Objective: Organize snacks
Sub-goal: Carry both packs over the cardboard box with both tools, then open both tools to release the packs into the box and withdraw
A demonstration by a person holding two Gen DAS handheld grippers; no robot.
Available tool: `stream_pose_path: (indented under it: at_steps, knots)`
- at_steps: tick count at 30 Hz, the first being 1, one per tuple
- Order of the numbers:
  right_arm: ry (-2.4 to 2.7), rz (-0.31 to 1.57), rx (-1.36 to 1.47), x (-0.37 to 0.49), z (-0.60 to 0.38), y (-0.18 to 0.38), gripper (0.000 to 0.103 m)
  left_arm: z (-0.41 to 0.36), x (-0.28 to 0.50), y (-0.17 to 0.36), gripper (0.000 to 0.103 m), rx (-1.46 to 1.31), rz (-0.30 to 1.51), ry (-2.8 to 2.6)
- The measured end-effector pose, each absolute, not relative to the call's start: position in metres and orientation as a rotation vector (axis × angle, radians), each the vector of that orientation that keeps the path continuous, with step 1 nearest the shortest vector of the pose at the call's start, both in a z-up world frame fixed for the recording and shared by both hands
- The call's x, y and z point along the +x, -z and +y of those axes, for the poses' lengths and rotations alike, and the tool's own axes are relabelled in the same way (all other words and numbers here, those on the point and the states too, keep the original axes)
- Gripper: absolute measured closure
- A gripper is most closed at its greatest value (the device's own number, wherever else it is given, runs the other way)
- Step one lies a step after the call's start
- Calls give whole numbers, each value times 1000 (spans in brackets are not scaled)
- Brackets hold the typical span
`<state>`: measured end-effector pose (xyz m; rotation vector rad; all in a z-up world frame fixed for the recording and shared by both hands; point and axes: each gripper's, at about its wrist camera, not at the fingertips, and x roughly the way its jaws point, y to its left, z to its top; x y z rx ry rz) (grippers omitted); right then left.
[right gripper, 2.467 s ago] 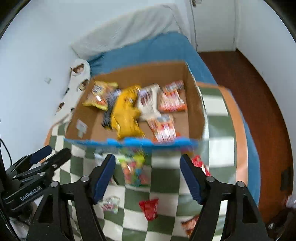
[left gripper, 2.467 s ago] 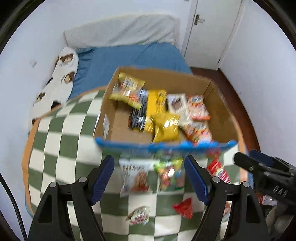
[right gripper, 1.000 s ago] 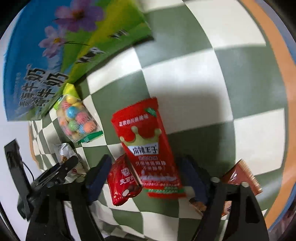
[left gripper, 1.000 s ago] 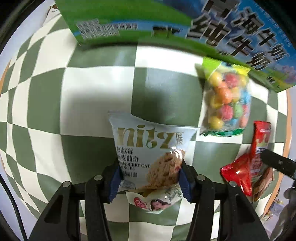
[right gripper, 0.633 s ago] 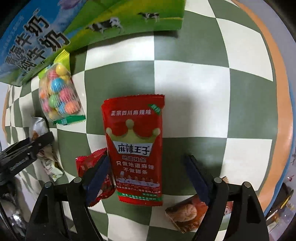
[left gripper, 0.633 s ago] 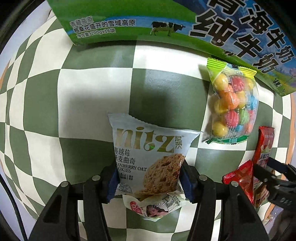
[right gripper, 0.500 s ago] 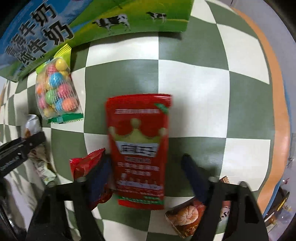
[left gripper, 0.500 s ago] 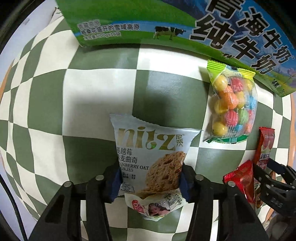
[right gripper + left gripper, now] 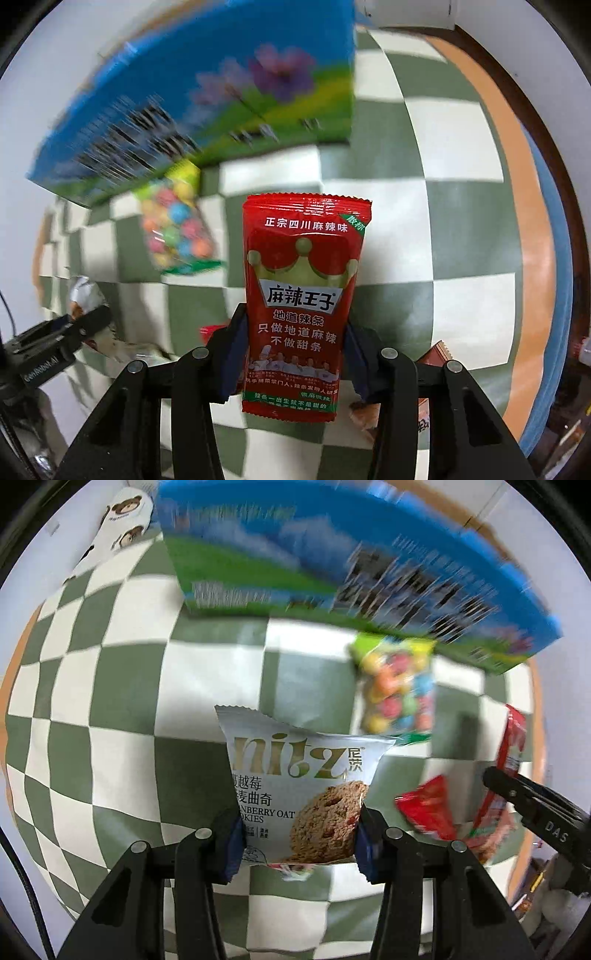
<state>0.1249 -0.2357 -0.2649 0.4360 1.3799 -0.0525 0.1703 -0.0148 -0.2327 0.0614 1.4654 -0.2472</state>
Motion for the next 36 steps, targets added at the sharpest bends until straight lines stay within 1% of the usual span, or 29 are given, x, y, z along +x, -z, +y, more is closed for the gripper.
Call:
stream_pose_path:
  at_steps: [7,9,11,14,17,21,27,32,34,36]
  knots:
    - [-34,1243,474,158,-234,179,53,-34,187,145,58,7,1339,362]
    - [-48,1189,475,171,-249,150,53,-42,199,116,58,12,1294,388]
    - [-49,1144,458,191,-253,129,53,-47,213,95,58,21,1250,393]
    - [-24,1092,393,226,-250,101,53,-57,240,78,58,38,1214,381]
    - [18,1058,315,258,-255,82,53,-61,280,83,58,70,1215,344]
    - [87,1071,223,295,-265,79,53,-61,319,101,57,124,1244,275]
    - [179,1174,153,345,-274,117,53,-60,359,151,57,197,1334,181]
    - [229,1245,130,357,-275,158,53,-60,374,184,57,223,1400,152]
    - [242,1264,125,358,-275,167,49,-60,377,193,57,218,1429,164]
    - [234,1288,146,361,-277,177,28,-57,379,201,55,199,1453,170]
